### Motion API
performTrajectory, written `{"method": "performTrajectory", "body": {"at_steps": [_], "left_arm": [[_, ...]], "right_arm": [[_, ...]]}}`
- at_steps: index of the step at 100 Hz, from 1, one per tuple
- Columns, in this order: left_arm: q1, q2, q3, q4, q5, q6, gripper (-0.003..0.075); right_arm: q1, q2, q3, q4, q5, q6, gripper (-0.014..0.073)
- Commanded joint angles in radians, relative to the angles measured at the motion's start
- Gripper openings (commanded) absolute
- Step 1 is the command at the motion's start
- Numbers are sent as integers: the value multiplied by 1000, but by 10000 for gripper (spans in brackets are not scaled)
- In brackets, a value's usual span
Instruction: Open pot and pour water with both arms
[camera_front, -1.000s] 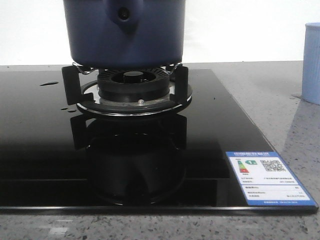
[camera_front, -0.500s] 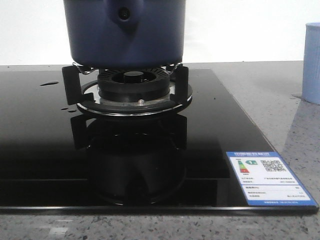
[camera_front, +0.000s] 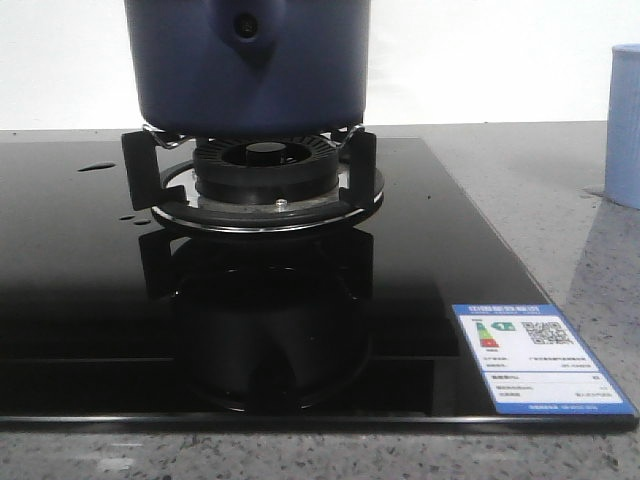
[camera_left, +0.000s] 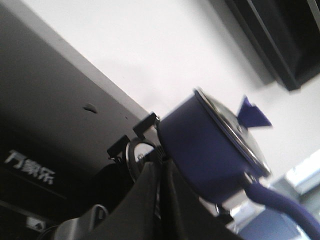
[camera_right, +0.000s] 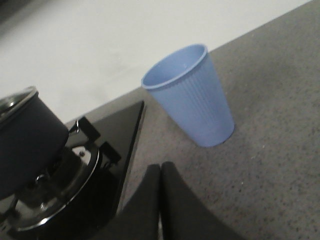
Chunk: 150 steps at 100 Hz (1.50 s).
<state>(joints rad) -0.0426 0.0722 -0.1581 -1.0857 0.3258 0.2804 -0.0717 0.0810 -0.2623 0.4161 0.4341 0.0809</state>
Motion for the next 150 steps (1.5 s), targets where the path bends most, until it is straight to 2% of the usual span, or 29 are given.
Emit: {"method": "performTrajectory", "body": {"at_steps": [1, 15, 24, 34, 42, 48, 55, 62, 72, 81, 91, 99, 103, 106, 108, 110, 115, 120, 125, 131, 150], "left_arm": [[2, 106, -118, 43, 79, 85, -19], [2, 310, -267, 59, 287, 249, -18], [2, 442, -347, 35, 424, 365, -18], [-3, 559, -427, -103, 546, 569, -18], [-27, 614, -467, -278, 611, 744, -18], [-39, 648, -499, -356, 658, 868, -18], [-60, 689, -531, -402, 691, 952, -18], [-86, 727, -562, -400, 691, 1006, -18], [-126, 776, -606, -393, 689, 1119, -4], [-157, 816, -640, -393, 687, 1251, 96], [-181, 859, -672, -392, 654, 1312, 298], [-196, 890, -693, -394, 587, 1312, 479], [-203, 905, -697, -399, 547, 1312, 540], [-208, 914, -704, -406, 521, 1312, 567], [-211, 922, -706, -408, 503, 1312, 580], [-218, 933, -711, -412, 484, 1312, 585], [-224, 949, -719, -416, 461, 1312, 583], [-231, 971, -738, -416, 447, 1314, 583], [-231, 996, -758, -416, 445, 1327, 583], [-231, 1030, -784, -426, 439, 1361, 583], [-229, 1149, -881, -481, 424, 1447, 583]], "right_arm": [[-4, 102, -116, -3, 99, -3, -67], [-4, 263, -272, 8, 382, -3, -67], [6, 354, -343, 51, 508, -3, -68], [26, 436, -407, 158, 640, -102, -68], [39, 484, -430, 336, 698, -244, -74], [39, 496, -432, 443, 698, -377, -74], [39, 496, -432, 551, 661, -531, -74], [39, 491, -432, 585, 601, -670, -74], [39, 486, -432, 588, 526, -744, -74], [39, 486, -432, 588, 457, -766, -74], [39, 486, -434, 588, 382, -771, -59], [39, 486, -434, 588, 359, -831, 36], [39, 486, -434, 588, 357, -861, 102], [39, 486, -434, 588, 356, -873, 182], [39, 486, -434, 588, 354, -882, 218], [39, 486, -434, 588, 352, -885, 311], [39, 486, -434, 588, 342, -885, 407], [39, 486, -434, 588, 330, -885, 538], [39, 486, -434, 588, 322, -885, 620], [39, 486, -434, 588, 312, -885, 669], [39, 486, -434, 588, 302, -885, 665]]}}
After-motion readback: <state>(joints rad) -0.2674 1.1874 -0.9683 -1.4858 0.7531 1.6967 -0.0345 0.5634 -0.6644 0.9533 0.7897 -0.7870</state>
